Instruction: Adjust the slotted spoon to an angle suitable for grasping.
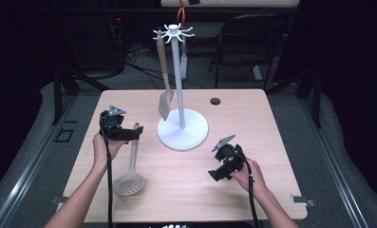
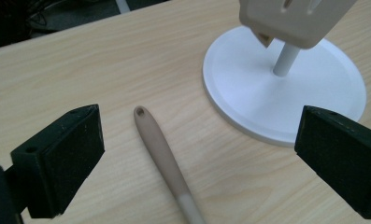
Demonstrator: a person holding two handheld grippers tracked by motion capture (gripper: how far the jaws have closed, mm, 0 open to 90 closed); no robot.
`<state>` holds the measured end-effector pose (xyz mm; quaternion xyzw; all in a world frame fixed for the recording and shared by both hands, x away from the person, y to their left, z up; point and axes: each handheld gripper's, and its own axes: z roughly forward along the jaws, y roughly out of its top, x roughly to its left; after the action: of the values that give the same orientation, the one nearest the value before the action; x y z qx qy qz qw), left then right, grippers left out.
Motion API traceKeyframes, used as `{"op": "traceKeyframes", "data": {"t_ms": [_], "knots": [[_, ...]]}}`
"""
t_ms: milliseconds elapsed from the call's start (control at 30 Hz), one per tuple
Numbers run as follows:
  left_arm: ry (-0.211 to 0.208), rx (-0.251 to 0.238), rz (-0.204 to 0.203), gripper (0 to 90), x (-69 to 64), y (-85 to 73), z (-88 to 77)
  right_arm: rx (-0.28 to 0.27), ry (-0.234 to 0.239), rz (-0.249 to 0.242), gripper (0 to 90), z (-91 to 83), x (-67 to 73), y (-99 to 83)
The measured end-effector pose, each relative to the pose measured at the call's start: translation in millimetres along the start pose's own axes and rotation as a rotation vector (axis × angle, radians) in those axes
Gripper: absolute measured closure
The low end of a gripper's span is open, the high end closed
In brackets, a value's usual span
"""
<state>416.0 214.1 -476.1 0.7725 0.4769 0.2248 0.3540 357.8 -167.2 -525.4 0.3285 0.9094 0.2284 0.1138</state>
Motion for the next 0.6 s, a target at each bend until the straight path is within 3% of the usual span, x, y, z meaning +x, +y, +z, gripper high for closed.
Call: {"op": "traceKeyframes", "data": {"t_ms": [267,367,467,600], "knots": [[0.05,0.07,0.004,7.8,-1.8,-15.7,1.4,-0.011,0.001,0.027,5.0,-12.2,-1.9,-3.7],[0.048,0.09,-0.012,12.1,0.8,-24.8,3.1,-0.035,0.008,0.064,5.7,-21.8,-3.6,-3.1],[0.045,0.147,-0.016,15.1,2.5,-35.6,10.0,-0.052,0.013,0.099,5.9,-25.9,-5.6,-8.3],[0.026,0.204,-0.062,21.0,7.3,-48.6,19.8,-0.082,0.046,0.156,6.5,-28.8,-6.8,-18.7]]}}
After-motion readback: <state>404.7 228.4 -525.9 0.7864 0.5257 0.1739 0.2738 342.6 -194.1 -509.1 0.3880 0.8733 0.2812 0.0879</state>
